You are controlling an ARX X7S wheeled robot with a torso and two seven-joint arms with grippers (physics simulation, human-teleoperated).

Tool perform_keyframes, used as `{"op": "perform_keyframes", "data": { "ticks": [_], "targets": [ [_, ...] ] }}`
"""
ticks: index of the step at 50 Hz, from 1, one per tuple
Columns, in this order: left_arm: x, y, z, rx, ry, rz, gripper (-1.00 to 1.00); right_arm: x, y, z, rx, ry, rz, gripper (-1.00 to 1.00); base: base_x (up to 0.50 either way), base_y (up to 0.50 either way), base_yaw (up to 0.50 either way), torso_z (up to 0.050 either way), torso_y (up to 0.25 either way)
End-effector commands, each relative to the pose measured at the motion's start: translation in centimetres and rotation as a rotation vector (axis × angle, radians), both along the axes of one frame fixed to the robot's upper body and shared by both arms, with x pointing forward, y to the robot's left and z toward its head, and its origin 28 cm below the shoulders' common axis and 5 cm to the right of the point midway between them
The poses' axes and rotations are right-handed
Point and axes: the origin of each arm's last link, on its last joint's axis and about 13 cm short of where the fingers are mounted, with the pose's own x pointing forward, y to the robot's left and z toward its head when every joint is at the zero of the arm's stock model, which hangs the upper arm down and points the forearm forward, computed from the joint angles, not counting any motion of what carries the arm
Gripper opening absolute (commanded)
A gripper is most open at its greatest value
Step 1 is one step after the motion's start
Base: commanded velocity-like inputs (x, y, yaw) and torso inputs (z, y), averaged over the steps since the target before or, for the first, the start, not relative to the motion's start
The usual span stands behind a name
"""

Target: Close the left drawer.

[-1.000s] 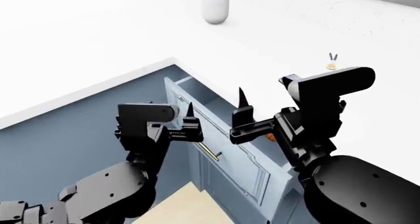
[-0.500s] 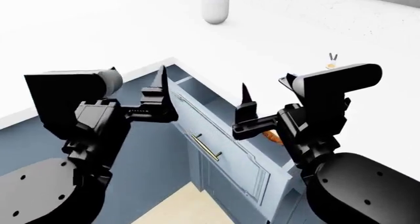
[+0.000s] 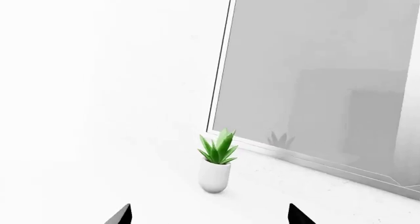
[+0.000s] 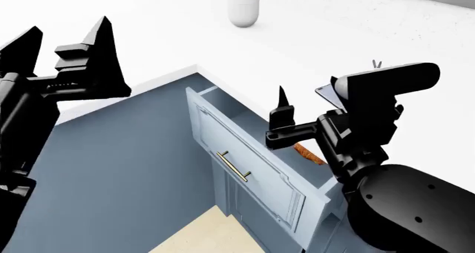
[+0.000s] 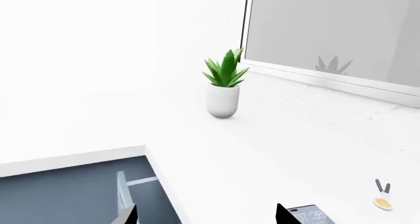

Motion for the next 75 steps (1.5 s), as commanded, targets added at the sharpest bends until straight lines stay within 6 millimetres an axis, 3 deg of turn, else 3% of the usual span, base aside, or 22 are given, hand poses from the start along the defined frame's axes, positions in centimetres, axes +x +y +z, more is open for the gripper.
{"op": "perform_keyframes", "data": {
  "ticks": [1, 33, 43, 52, 63, 75],
  "targets": [
    [-1.0, 1.3, 1.3, -0.005, -0.033, 0.042, 1.0, 0.2, 0.2, 0.6, 0.0, -0.01, -0.008, 1.0, 0.0, 0.0, 0.0, 0.0, 0.0],
    [-1.4, 1.5, 1.3, -0.005, -0.035, 0.045, 1.0, 0.2, 0.4, 0.8, 0.019, 0.036, 0.03, 1.0, 0.0, 0.0, 0.0, 0.0, 0.0],
    [-1.3, 1.7, 1.2, -0.005, -0.031, 0.057, 1.0, 2.0, 1.4, 0.7, 0.02, 0.057, 0.07, 1.0, 0.0, 0.0, 0.0, 0.0, 0.0],
    [-1.3, 1.6, 1.0, -0.004, -0.025, 0.053, 1.0, 4.7, 3.9, -1.1, 0.077, 0.122, 0.213, 1.0, 0.0, 0.0, 0.0, 0.0, 0.0],
    [-1.2, 1.7, 0.7, -0.001, -0.017, 0.054, 1.0, 5.6, 5.8, -3.5, 0.101, 0.235, 0.305, 1.0, 0.0, 0.0, 0.0, 0.0, 0.0],
    [-1.2, 1.7, 0.3, 0.0, -0.007, 0.054, 1.0, 6.6, 6.0, -5.2, 0.104, 0.314, 0.328, 1.0, 0.0, 0.0, 0.0, 0.0, 0.0]
  ]
}}
